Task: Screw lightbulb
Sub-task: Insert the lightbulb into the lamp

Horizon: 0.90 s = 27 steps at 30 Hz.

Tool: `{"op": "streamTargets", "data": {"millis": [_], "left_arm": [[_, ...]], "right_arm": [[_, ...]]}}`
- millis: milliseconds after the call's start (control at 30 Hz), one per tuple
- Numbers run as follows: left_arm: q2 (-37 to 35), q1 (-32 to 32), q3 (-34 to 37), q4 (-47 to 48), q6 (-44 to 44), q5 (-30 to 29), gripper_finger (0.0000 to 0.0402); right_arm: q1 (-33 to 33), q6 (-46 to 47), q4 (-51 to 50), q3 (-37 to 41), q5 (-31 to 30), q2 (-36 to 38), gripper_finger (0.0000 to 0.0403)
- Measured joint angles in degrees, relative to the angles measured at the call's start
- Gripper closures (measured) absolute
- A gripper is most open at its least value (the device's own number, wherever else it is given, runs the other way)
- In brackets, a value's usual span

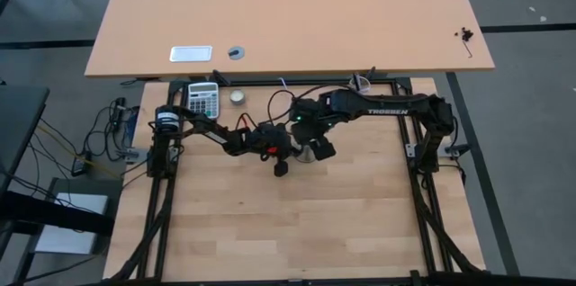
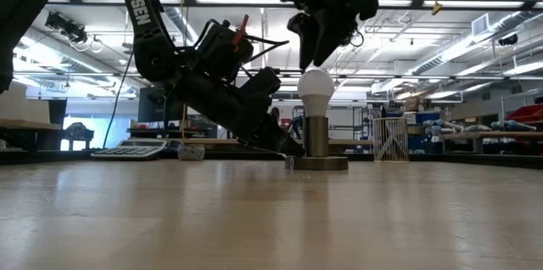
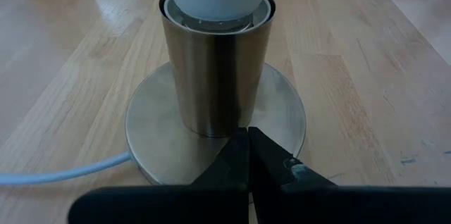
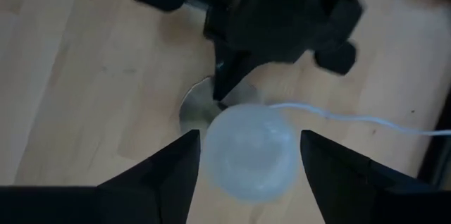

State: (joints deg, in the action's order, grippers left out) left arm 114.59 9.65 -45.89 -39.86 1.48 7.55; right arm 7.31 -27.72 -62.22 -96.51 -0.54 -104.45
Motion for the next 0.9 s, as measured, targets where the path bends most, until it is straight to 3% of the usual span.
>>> {"op": "streamTargets", "data": {"millis": [267,467,567,733,900], "left_arm": [[0.0,0.0,0.0,0.0,0.0,0.1,0.0399],[0.0,0.0,0.0,0.1,0.0,0.2,0.0399],[0.0,0.0,0.0,0.1,0.0,0.2,0.0399],[0.0,0.0,0.0,0.0,0.0,0.2,0.0399],[0.0,0.0,0.0,0.0,0.0,0.2,0.0399]], "right_arm": [[0.0,-1.2,-1.0,-0.3,-1.3,-3.5,0.0139],[0.0,1.7,-1.4,-0.4,-1.6,-3.9,0.0157],[0.1,8.8,-0.9,-0.3,-1.6,-4.0,0.0169],[1.2,28.5,0.3,-0.2,-1.6,-4.0,0.017],[1.6,27.2,0.7,0.0,-1.4,-3.2,0.016]]}}
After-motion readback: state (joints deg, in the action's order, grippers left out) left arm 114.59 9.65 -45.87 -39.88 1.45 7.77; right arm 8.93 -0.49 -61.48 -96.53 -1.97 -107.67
